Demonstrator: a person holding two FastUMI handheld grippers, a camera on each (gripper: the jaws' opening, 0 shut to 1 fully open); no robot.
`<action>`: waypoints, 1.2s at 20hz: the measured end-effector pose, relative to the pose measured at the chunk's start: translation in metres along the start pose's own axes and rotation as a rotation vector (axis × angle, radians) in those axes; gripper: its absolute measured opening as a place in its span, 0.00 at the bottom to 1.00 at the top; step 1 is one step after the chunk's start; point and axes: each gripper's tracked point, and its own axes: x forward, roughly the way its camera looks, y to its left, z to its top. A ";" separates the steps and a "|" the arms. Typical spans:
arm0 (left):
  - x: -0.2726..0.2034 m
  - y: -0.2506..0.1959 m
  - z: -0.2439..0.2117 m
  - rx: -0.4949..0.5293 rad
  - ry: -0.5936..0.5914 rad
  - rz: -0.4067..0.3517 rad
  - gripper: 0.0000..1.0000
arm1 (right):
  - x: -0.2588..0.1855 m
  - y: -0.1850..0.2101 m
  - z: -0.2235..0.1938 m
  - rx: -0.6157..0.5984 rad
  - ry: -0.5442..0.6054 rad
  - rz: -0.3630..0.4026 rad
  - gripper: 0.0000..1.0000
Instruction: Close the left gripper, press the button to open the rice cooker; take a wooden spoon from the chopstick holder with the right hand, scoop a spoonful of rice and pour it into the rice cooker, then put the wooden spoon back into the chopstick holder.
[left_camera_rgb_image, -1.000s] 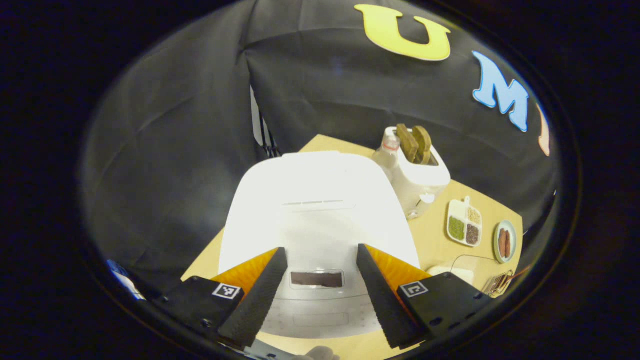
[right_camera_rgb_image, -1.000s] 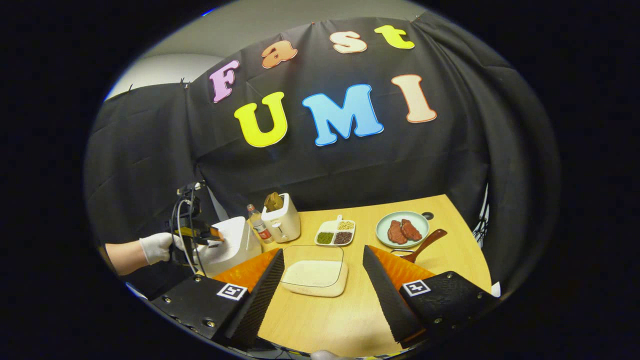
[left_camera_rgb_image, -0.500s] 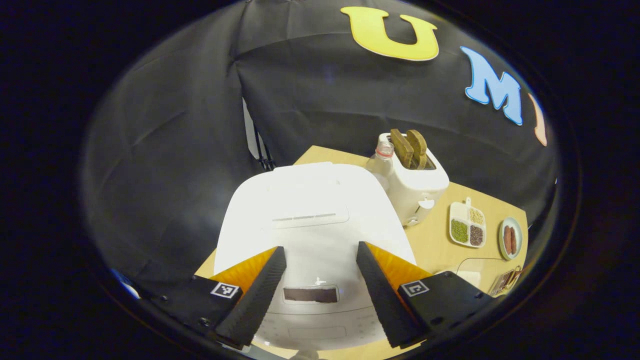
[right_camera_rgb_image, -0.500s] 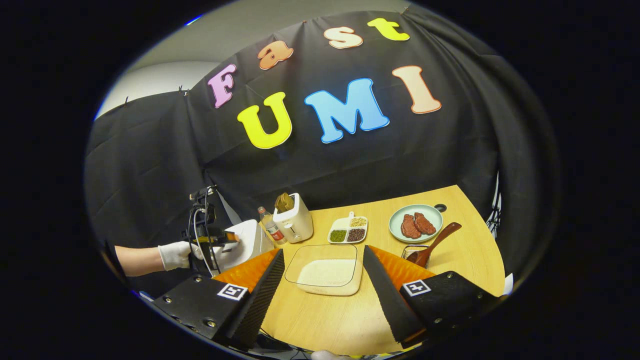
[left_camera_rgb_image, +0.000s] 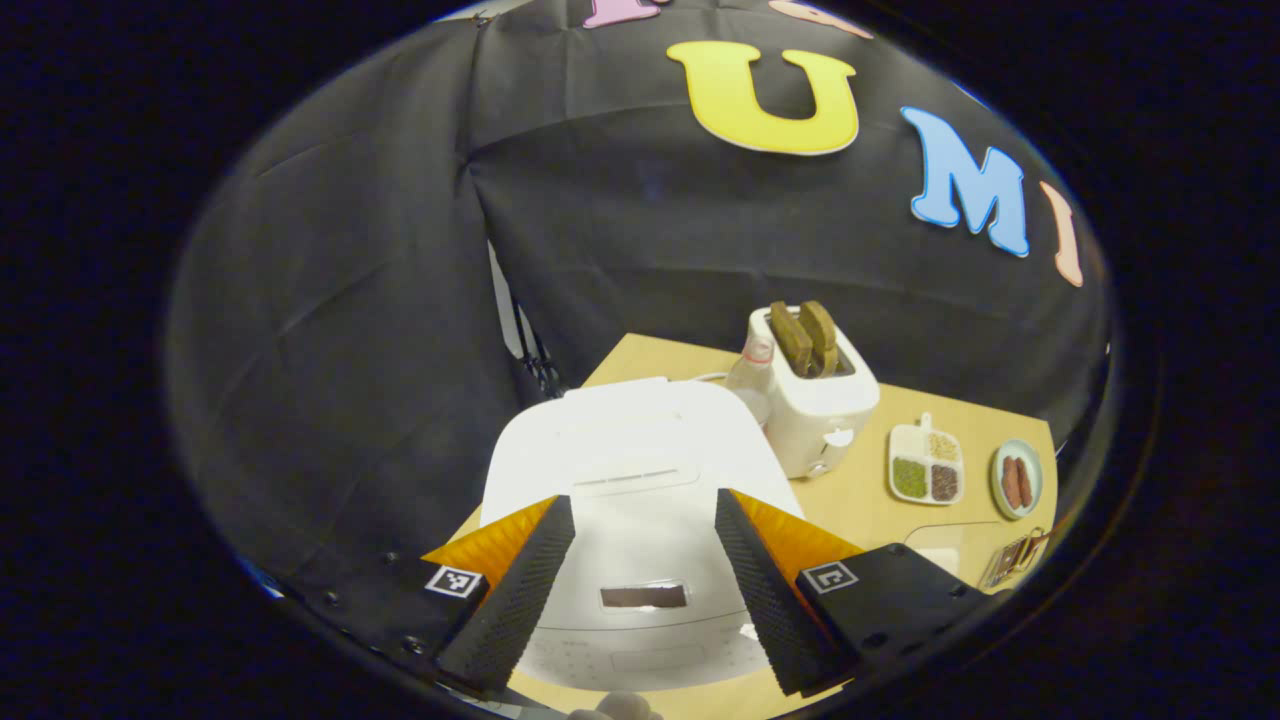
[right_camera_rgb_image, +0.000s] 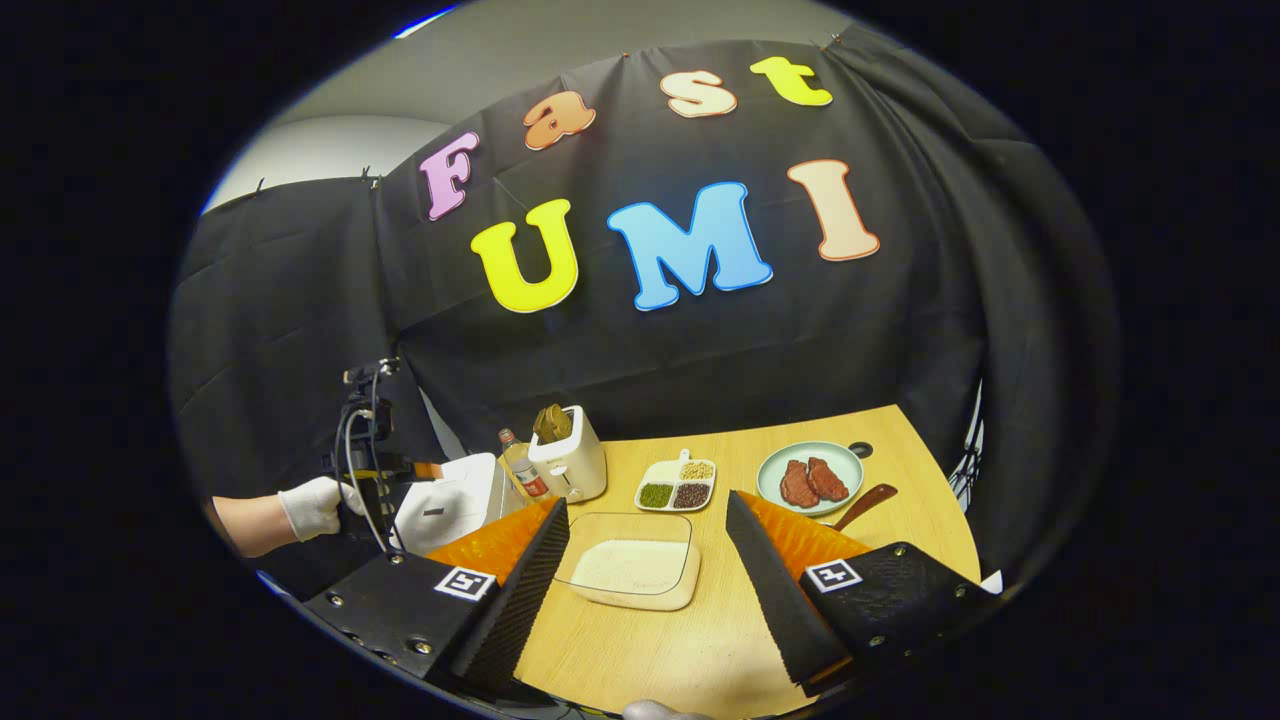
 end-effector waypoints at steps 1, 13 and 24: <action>-0.016 -0.002 0.016 -0.014 -0.049 -0.016 1.00 | -0.001 0.000 0.006 -0.010 -0.017 -0.005 0.97; -0.225 -0.072 0.094 -0.037 -0.510 -0.261 1.00 | -0.034 0.002 0.081 -0.131 -0.241 -0.103 0.96; -0.326 -0.136 0.045 0.106 -0.577 -0.370 0.98 | -0.047 -0.003 0.082 -0.138 -0.271 -0.229 0.96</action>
